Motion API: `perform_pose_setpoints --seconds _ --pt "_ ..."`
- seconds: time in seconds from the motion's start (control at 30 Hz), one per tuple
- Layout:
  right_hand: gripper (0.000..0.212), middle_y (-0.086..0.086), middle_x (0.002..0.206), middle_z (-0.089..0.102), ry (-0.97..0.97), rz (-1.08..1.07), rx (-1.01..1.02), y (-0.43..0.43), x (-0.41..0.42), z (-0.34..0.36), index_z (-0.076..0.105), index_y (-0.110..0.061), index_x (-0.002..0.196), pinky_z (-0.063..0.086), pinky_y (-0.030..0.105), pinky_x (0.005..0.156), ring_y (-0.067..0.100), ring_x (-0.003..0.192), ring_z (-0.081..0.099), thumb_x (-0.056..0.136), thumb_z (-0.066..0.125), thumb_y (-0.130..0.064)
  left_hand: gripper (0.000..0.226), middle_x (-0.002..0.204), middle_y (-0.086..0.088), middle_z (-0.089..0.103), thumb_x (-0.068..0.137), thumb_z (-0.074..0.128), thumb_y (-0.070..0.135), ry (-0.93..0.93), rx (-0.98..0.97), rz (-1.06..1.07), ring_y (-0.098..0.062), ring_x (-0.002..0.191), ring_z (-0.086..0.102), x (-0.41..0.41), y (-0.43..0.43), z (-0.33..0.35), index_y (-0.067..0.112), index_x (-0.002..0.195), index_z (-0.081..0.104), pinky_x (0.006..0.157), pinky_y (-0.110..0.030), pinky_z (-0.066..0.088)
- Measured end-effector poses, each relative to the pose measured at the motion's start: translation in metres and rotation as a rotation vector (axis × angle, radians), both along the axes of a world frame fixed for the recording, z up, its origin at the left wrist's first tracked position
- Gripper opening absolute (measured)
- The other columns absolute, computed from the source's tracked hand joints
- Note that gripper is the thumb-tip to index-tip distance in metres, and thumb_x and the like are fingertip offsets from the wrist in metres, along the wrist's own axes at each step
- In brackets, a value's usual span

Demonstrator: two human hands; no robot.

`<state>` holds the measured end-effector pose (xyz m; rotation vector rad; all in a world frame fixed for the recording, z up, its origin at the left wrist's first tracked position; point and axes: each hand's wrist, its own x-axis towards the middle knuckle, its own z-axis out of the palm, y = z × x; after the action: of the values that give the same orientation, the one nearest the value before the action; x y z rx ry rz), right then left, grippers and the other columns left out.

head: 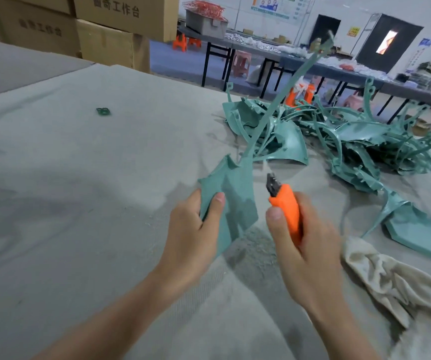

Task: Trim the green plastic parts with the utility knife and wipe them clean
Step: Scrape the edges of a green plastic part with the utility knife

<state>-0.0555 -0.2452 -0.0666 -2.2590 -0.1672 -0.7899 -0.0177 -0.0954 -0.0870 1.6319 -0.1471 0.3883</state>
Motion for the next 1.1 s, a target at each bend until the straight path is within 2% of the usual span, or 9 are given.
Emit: perform_pose_setpoints --seconds 0.1,0.17,0.27,0.37,0.5,0.57,0.67,0.8,1.1 --pt "0.045 -0.018 0.062 0.043 0.008 0.017 -0.163 0.018 -0.006 -0.003 0.050 -0.032 0.101 0.030 0.024 0.052 0.007 0.057 0.048 0.095 0.030 -0.071 0.017 0.065 0.015 0.060 0.094 0.048 0.027 -0.113 0.124 0.066 0.004 0.063 0.056 -0.004 -0.001 0.000 0.029 0.079 0.056 0.055 -0.008 0.039" --pt "0.049 -0.019 0.064 0.039 0.001 0.013 -0.238 0.024 -0.007 -0.004 0.052 -0.028 0.102 0.026 0.024 0.049 0.010 0.057 0.047 0.095 0.027 -0.070 0.014 0.069 0.015 0.061 0.091 0.046 0.022 -0.139 0.145 0.070 0.002 0.067 0.058 -0.007 -0.001 0.000 0.020 0.088 0.060 0.056 -0.010 0.040" --pt "0.052 -0.019 0.062 0.036 0.000 0.023 -0.274 0.028 -0.007 -0.004 0.054 -0.024 0.096 0.024 0.011 0.051 0.006 0.054 0.035 0.096 0.027 -0.069 0.020 0.071 0.006 0.064 0.087 0.046 0.015 -0.179 0.160 0.087 -0.010 0.069 0.059 -0.011 -0.001 0.002 0.019 0.099 0.063 0.057 -0.020 0.043" --pt "0.052 -0.020 0.058 0.033 0.011 0.041 -0.259 0.028 -0.008 -0.003 0.052 -0.024 0.092 0.025 0.014 0.049 0.006 0.052 0.036 0.096 0.027 -0.069 0.027 0.069 0.004 0.065 0.089 0.046 0.015 -0.188 0.182 0.111 -0.012 0.068 0.060 -0.011 -0.002 0.004 0.014 0.108 0.065 0.056 -0.021 0.043" --pt "0.054 -0.016 0.057 0.036 0.012 0.058 -0.211 0.028 -0.009 -0.001 0.050 -0.024 0.090 0.029 0.025 0.047 0.012 0.050 0.043 0.095 0.026 -0.072 0.015 0.064 0.016 0.057 0.096 0.051 0.006 -0.164 0.225 0.131 0.004 0.063 0.057 -0.012 -0.001 0.005 0.012 0.103 0.063 0.052 -0.004 0.037" --pt "0.054 -0.014 0.056 0.037 0.022 0.046 -0.217 0.027 -0.009 0.000 0.050 -0.025 0.089 0.031 0.030 0.047 0.014 0.050 0.045 0.094 0.026 -0.073 0.013 0.055 0.018 0.048 0.097 0.051 0.006 -0.184 0.246 0.139 0.006 0.054 0.053 -0.014 -0.002 0.006 0.016 0.094 0.059 0.048 -0.003 0.034" --pt "0.052 -0.012 0.055 0.038 0.034 0.051 -0.226 0.025 -0.009 0.000 0.048 -0.025 0.087 0.032 0.031 0.046 0.013 0.049 0.045 0.094 0.027 -0.072 0.012 0.049 0.018 0.045 0.097 0.050 0.006 -0.199 0.261 0.148 0.005 0.048 0.049 -0.015 -0.002 0.007 0.009 0.099 0.062 0.045 -0.003 0.032" --pt "0.046 -0.011 0.053 0.035 0.034 0.082 -0.224 0.023 -0.008 0.000 0.041 -0.029 0.082 0.031 0.031 0.045 0.013 0.047 0.041 0.093 0.031 -0.072 0.011 0.053 0.021 0.051 0.096 0.052 0.002 -0.200 0.272 0.151 0.008 0.046 0.049 -0.015 -0.002 0.005 0.005 0.099 0.062 0.044 0.000 0.029" --pt "0.042 -0.012 0.051 0.032 0.035 0.097 -0.236 0.019 -0.010 0.003 0.039 -0.031 0.079 0.025 0.024 0.046 0.010 0.046 0.039 0.093 0.035 -0.070 0.011 0.061 0.022 0.055 0.096 0.051 0.004 -0.192 0.277 0.131 0.006 0.051 0.050 -0.014 -0.002 0.000 0.008 0.099 0.062 0.048 -0.002 0.031"
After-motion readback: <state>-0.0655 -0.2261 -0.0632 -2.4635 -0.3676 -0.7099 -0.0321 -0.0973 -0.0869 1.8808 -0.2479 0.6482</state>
